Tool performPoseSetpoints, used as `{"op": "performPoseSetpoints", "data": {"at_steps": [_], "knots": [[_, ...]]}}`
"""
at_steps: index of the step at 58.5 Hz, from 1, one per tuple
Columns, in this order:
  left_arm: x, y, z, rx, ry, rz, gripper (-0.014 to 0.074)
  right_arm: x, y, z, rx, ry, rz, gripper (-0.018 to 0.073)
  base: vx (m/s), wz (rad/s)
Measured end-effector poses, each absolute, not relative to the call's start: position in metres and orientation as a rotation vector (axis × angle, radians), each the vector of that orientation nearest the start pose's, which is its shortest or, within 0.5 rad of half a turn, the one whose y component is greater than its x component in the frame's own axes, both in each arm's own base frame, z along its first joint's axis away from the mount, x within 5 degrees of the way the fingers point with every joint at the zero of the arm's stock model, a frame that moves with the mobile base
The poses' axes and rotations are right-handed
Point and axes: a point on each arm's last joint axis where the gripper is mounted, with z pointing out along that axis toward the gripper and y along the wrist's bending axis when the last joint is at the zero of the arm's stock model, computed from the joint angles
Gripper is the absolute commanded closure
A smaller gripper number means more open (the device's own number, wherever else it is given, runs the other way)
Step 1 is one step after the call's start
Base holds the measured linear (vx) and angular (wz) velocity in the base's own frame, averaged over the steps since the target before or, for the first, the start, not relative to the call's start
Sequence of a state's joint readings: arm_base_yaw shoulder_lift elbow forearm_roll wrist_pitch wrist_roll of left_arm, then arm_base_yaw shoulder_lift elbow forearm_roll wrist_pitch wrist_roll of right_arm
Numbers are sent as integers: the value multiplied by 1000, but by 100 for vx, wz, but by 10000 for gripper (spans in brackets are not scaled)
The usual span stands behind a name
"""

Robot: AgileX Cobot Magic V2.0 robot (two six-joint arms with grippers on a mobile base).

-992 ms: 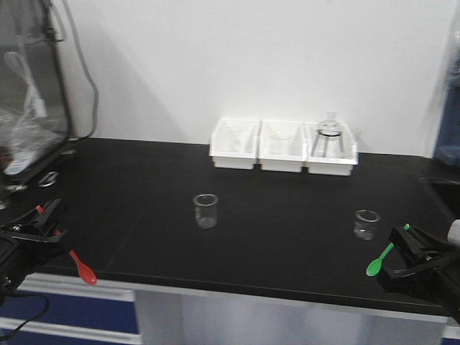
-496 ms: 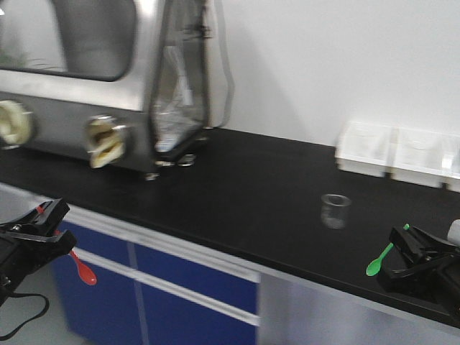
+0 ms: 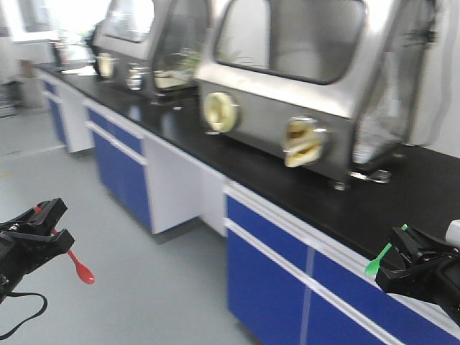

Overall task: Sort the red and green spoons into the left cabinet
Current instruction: 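Drive the base away from the bench toward the white cabinet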

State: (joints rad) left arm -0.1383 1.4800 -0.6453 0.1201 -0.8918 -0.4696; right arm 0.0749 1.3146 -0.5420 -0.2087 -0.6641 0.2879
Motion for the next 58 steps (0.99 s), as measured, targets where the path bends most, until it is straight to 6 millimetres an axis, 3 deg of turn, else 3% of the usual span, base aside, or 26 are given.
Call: {"op": "performPoseSetpoints", "data": {"at_steps": [58], "knots": [[297,-50,266,-107,1446,-504,600,262,31,261,-61,1607,256,565,21,57]]}}
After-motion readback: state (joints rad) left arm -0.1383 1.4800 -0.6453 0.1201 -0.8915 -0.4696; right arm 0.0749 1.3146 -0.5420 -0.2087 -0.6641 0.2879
